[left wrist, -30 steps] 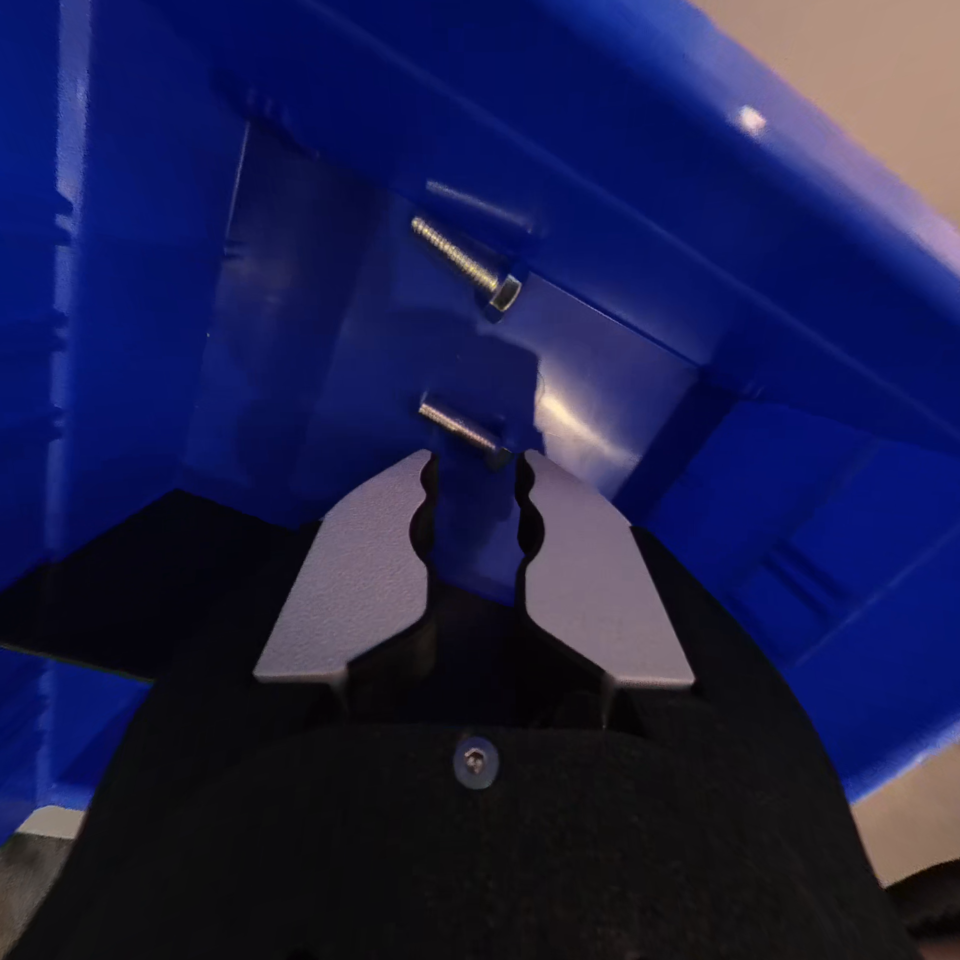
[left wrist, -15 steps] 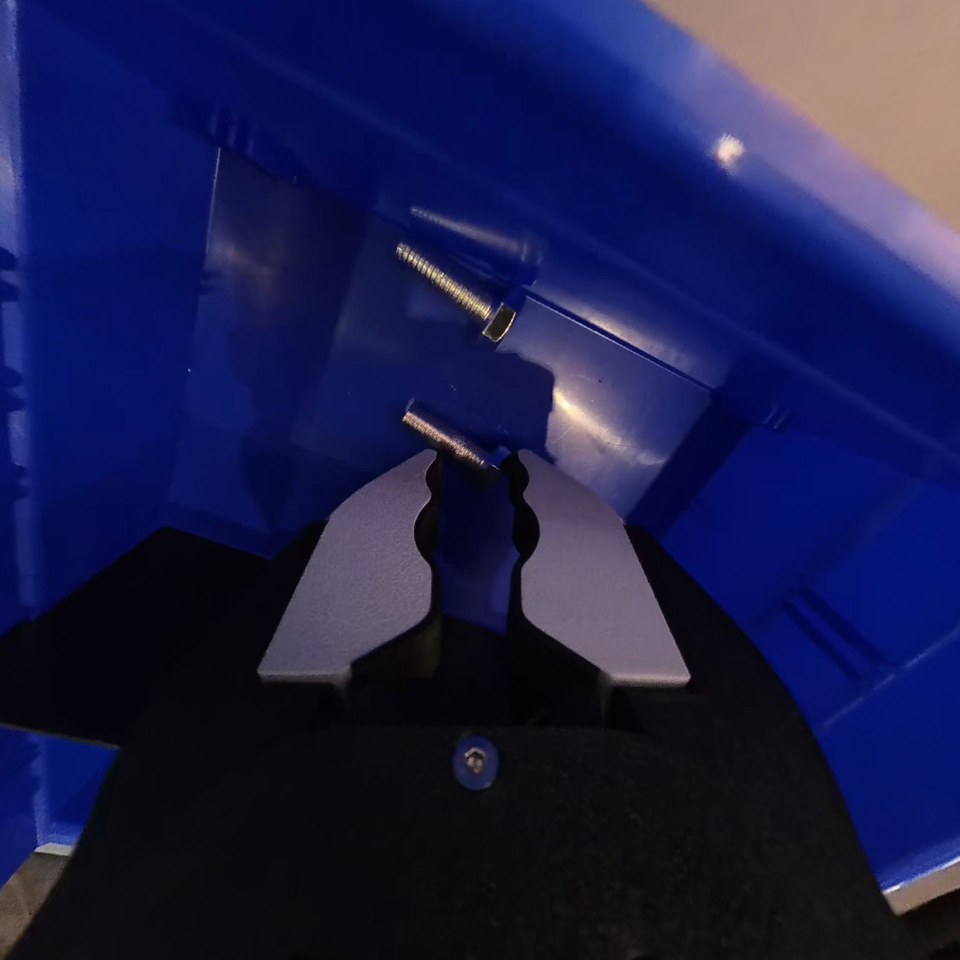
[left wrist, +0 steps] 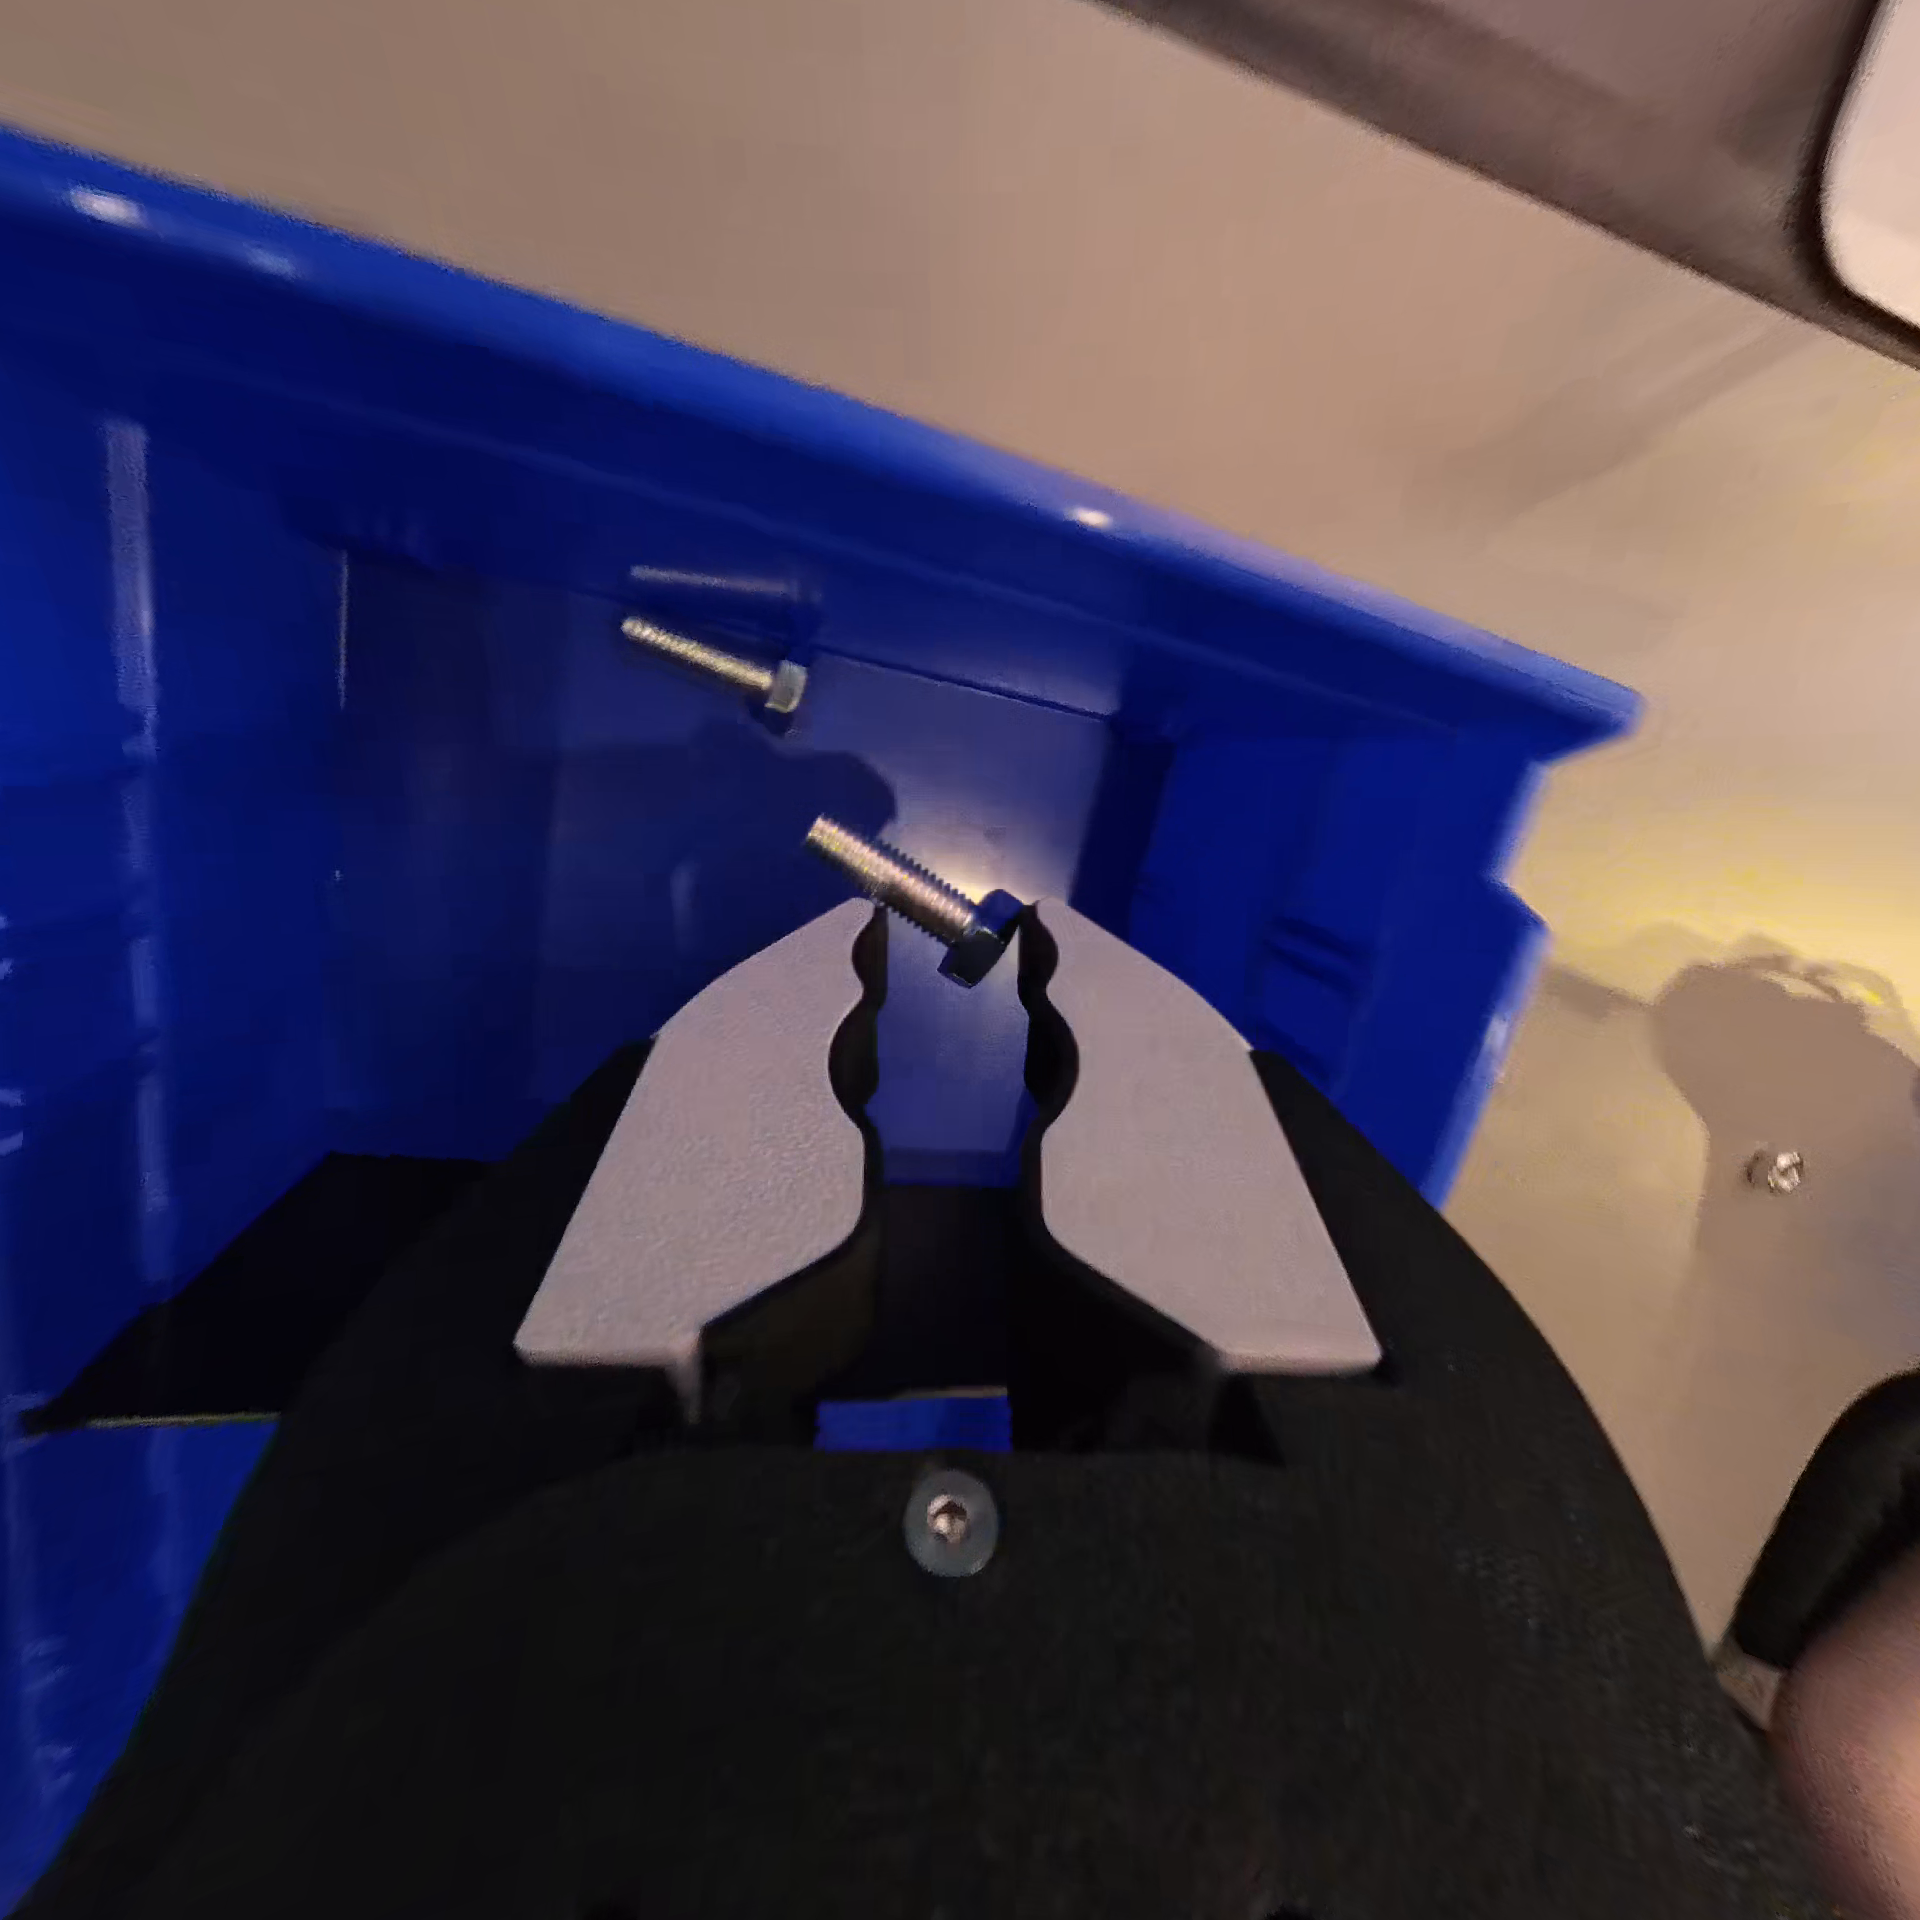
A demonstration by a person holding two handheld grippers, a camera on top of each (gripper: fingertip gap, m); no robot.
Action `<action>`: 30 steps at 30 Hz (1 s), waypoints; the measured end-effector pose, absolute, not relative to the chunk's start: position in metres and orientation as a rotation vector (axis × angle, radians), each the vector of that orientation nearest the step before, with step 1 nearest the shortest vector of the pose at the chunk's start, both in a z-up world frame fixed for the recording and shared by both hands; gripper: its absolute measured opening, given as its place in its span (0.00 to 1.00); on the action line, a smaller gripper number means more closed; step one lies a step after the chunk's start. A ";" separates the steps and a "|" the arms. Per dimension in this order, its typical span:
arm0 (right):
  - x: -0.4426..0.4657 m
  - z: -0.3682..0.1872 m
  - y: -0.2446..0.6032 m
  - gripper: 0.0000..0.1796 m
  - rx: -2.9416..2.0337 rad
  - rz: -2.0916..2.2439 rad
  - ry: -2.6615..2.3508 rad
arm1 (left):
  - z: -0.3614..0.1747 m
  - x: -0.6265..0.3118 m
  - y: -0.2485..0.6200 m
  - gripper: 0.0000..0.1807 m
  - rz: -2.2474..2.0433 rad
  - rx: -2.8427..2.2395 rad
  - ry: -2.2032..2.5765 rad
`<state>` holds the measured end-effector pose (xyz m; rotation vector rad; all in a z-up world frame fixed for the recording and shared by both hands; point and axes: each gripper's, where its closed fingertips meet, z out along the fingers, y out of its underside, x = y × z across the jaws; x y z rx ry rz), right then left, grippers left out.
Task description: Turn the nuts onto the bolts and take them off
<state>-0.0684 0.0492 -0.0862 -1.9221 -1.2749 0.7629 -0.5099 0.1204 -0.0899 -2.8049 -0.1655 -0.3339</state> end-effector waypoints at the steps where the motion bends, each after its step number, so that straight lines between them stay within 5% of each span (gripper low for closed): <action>1: -0.069 -0.085 0.049 0.08 -1.917 0.766 -1.275 | -0.084 -0.506 0.120 0.13 -0.358 -2.779 -0.118; 18: -0.151 -0.050 0.036 0.08 -1.672 0.880 -1.353 | 0.027 -0.379 0.061 0.13 -0.369 -2.010 0.620; 30: -0.218 0.029 0.032 0.11 -1.549 1.201 -0.937 | 0.006 -0.254 0.006 0.13 -0.275 -1.671 0.995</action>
